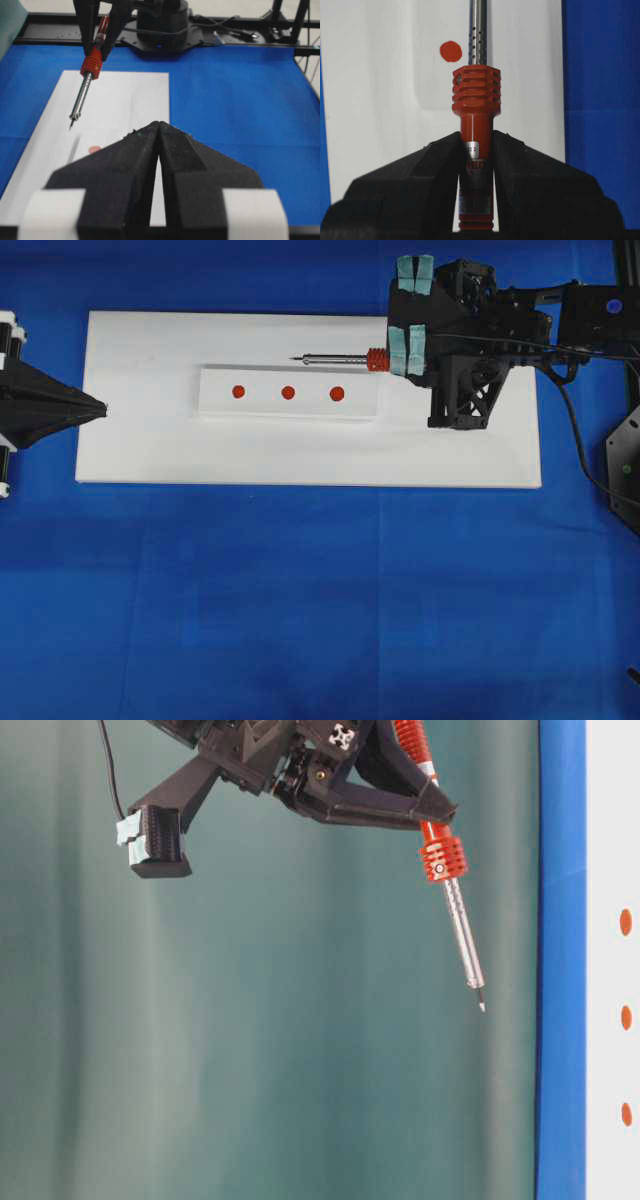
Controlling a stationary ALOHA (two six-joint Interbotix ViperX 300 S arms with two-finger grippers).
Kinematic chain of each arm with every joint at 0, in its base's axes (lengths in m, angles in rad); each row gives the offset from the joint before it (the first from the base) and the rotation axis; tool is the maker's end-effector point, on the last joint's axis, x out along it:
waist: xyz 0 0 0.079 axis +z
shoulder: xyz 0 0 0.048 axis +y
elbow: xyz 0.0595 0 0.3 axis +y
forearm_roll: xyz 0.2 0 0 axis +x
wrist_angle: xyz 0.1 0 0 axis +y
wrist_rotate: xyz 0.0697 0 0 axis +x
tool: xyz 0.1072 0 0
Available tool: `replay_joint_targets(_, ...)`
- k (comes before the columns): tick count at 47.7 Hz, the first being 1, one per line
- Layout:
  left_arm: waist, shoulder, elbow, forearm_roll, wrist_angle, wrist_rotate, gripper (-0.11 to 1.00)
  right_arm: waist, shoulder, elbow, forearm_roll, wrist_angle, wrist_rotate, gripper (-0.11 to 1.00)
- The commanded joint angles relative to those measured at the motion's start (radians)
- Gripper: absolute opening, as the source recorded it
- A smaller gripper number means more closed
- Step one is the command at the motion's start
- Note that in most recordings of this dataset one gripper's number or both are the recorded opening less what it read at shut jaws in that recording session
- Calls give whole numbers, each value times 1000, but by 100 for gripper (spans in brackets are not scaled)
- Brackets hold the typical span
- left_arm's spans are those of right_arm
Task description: Touch the tip of the soldering iron to the mark.
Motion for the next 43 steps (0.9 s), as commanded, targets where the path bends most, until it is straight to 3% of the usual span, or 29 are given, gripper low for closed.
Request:
replay_joint_targets(1, 0, 5, -12, 2, -11, -2, 0, 2, -26, -25, -5, -2, 0, 6)
replay_joint_targets(43, 0, 5, -12, 0, -12, -2, 0, -2, -181, 103, -3, 98, 3, 6)
